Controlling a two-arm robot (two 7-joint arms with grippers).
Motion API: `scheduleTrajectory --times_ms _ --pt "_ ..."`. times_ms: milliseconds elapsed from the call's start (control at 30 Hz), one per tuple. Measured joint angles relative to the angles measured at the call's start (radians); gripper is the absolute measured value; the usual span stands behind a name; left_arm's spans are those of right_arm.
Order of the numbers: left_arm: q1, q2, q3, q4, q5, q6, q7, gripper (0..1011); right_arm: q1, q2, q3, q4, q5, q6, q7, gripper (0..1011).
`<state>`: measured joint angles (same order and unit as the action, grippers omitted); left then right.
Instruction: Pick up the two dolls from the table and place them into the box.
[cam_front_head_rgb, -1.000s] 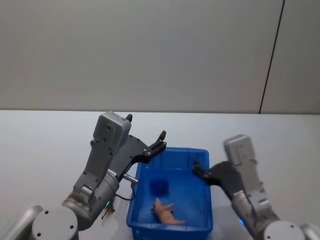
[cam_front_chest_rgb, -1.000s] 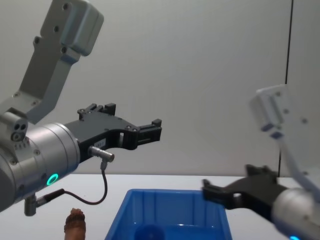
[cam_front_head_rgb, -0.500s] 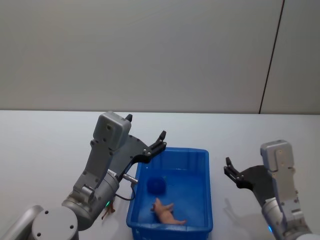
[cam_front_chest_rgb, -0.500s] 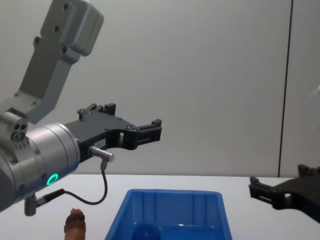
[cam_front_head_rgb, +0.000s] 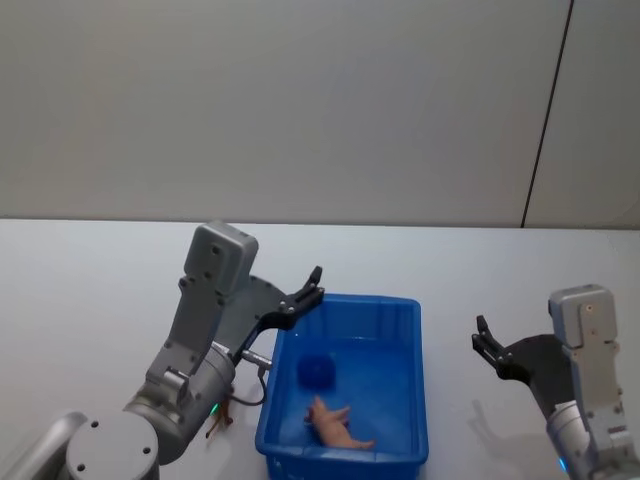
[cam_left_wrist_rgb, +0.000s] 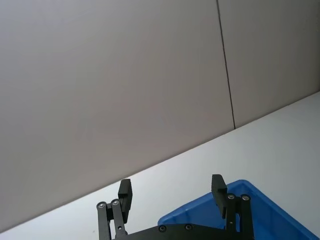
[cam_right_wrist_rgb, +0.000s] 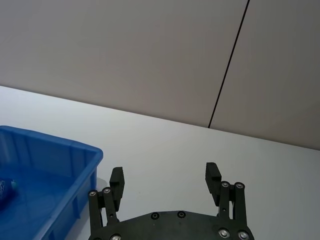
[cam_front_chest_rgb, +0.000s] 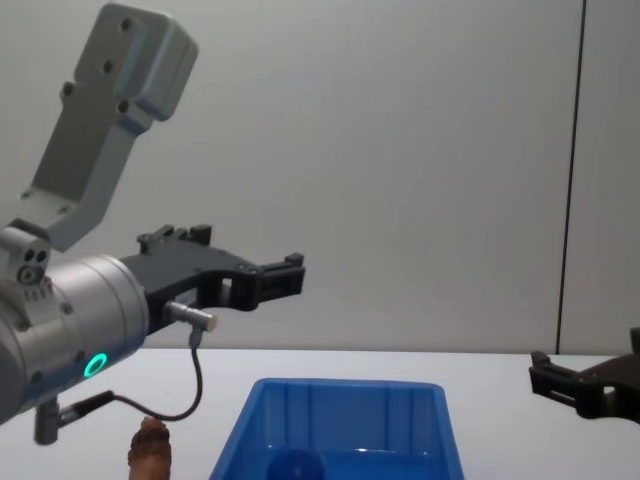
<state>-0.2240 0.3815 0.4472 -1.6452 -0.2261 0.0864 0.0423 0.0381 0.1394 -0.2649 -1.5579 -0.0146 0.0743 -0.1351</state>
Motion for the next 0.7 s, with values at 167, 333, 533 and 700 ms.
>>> scheduleTrajectory --times_ms 167,333,533,700 --pt "0.016 0.002 -0.007 -0.014 -0.036 0.049 0.052 1001 -0.005 0.003 0.002 -0.006 0.003 0.001 -0.005 1001" --pt "0.032 0.005 -0.017 -0.025 -0.081 0.091 0.102 1001 -0.008 0.006 0.004 -0.01 0.004 0.001 -0.008 1001" --pt "0.051 0.007 -0.03 -0.033 -0.146 0.151 0.167 1001 -0.011 0.007 0.005 -0.013 0.005 0.001 -0.01 1001" --pt "0.06 0.005 -0.045 -0.033 -0.209 0.21 0.22 1001 -0.012 0.008 0.006 -0.015 0.006 0.001 -0.012 1001"
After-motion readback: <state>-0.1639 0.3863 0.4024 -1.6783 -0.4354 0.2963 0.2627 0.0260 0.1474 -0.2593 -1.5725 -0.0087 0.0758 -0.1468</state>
